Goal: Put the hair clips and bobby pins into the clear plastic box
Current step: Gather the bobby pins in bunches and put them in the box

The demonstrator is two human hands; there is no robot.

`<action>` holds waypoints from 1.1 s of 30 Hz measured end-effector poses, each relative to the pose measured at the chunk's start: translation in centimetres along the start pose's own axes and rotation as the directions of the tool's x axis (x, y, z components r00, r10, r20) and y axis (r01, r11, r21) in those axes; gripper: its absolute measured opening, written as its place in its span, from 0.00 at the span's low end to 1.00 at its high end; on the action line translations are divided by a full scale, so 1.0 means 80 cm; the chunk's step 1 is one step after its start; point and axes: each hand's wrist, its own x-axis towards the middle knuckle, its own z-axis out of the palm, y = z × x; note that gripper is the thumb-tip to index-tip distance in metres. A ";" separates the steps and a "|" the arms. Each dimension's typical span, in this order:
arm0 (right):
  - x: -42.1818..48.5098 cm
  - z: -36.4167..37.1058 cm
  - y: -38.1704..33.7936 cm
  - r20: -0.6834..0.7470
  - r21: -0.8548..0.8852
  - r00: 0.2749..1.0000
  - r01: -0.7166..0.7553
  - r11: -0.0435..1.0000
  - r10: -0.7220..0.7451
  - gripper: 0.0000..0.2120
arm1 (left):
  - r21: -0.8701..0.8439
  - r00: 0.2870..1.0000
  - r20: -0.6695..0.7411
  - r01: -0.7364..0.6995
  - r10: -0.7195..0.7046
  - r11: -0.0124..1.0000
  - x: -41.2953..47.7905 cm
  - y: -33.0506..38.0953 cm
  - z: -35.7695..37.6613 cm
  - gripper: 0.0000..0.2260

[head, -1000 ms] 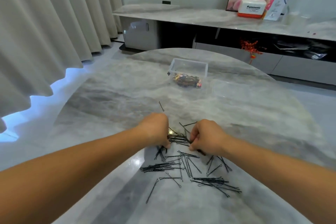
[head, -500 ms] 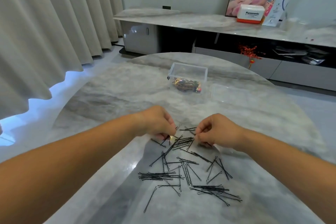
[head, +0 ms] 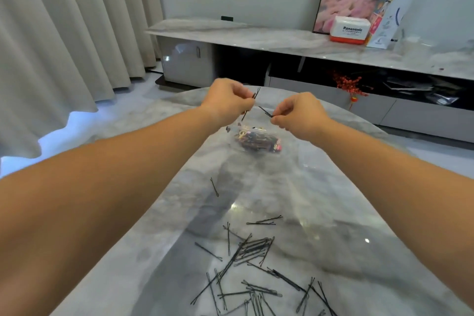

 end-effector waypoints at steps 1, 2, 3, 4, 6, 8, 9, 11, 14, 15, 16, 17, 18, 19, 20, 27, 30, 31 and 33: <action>0.008 0.004 0.000 -0.009 -0.056 0.999 0.033 0.998 -0.033 0.03 | 0.055 0.999 -0.021 -0.026 0.027 0.998 0.009 0.000 0.002 0.04; 0.015 0.009 0.000 -0.010 -0.087 0.998 0.064 0.994 -0.065 0.02 | 0.109 0.998 -0.016 -0.052 0.054 0.993 0.016 -0.002 0.006 0.02; 0.019 0.013 0.001 -0.012 -0.100 0.996 0.087 0.991 -0.089 0.03 | 0.173 0.997 0.006 -0.078 0.079 0.982 0.020 -0.004 0.008 0.02; 0.023 0.017 0.003 -0.019 -0.107 0.994 0.104 0.989 -0.106 0.06 | 0.238 0.995 0.036 -0.103 0.097 0.966 0.023 -0.008 0.012 0.05; 0.027 0.022 0.008 -0.045 -0.108 0.992 0.112 0.988 -0.117 0.10 | 0.326 0.992 0.075 -0.121 0.102 0.938 0.026 -0.017 0.015 0.09; 0.024 0.020 0.014 -0.078 -0.116 0.989 0.116 0.986 -0.126 0.08 | 0.380 0.991 0.069 -0.133 0.115 0.916 0.022 -0.025 0.014 0.10; 0.020 0.018 0.016 -0.096 -0.118 0.986 0.122 0.985 -0.134 0.06 | 0.399 0.989 0.055 -0.146 0.136 0.905 0.020 -0.029 0.012 0.09; 0.003 0.012 0.022 -0.120 -0.105 0.982 0.135 0.985 -0.148 0.03 | 0.416 0.985 0.042 -0.170 0.168 0.893 0.006 -0.034 0.007 0.05; -0.043 0.002 0.030 -0.018 -0.091 0.990 0.135 0.987 -0.137 0.02 | 0.453 0.982 0.098 -0.187 0.159 0.872 -0.034 -0.033 -0.004 0.03; -0.061 0.002 0.032 0.096 -0.105 0.987 0.140 0.985 -0.130 0.02 | 0.460 0.980 0.148 -0.188 0.133 0.868 -0.052 -0.033 -0.008 0.05; -0.082 0.003 0.032 0.236 -0.122 0.964 0.153 0.981 -0.121 0.06 | 0.461 0.970 0.223 -0.192 0.096 0.866 -0.074 -0.033 -0.011 0.06; -0.104 0.006 0.033 0.377 -0.135 0.920 0.169 0.976 -0.107 0.11 | 0.466 0.949 0.311 -0.206 0.059 0.861 -0.097 -0.034 -0.014 0.08; -0.128 0.011 0.032 0.496 -0.158 0.864 0.186 0.970 -0.085 0.17 | 0.490 0.917 0.399 -0.236 0.024 0.839 -0.120 -0.036 -0.017 0.10; -0.148 0.017 0.032 0.580 -0.198 0.812 0.222 0.955 -0.069 0.24 | 0.534 0.879 0.476 -0.271 -0.020 0.801 -0.140 -0.040 -0.017 0.12; -0.168 0.023 0.031 0.637 -0.249 0.768 0.283 0.926 -0.064 0.30 | 0.581 0.844 0.531 -0.297 -0.076 0.757 -0.162 -0.043 -0.020 0.16; -0.219 0.057 0.026 0.600 -0.275 0.793 0.329 0.904 -0.106 0.17 | 0.676 0.798 0.555 -0.267 -0.235 0.687 -0.249 -0.063 -0.013 0.24; -0.226 0.057 0.025 0.585 -0.256 0.808 0.265 0.930 -0.070 0.06 | 0.655 0.803 0.546 -0.231 -0.240 0.720 -0.256 -0.061 -0.007 0.12; -0.228 0.056 0.025 0.581 -0.273 0.811 0.273 0.923 -0.068 0.04 | 0.653 0.799 0.551 -0.234 -0.241 0.720 -0.257 -0.060 -0.006 0.09; -0.231 0.053 0.023 0.583 -0.306 0.810 0.291 0.906 -0.063 0.03 | 0.655 0.791 0.564 -0.254 -0.237 0.711 -0.258 -0.059 -0.005 0.06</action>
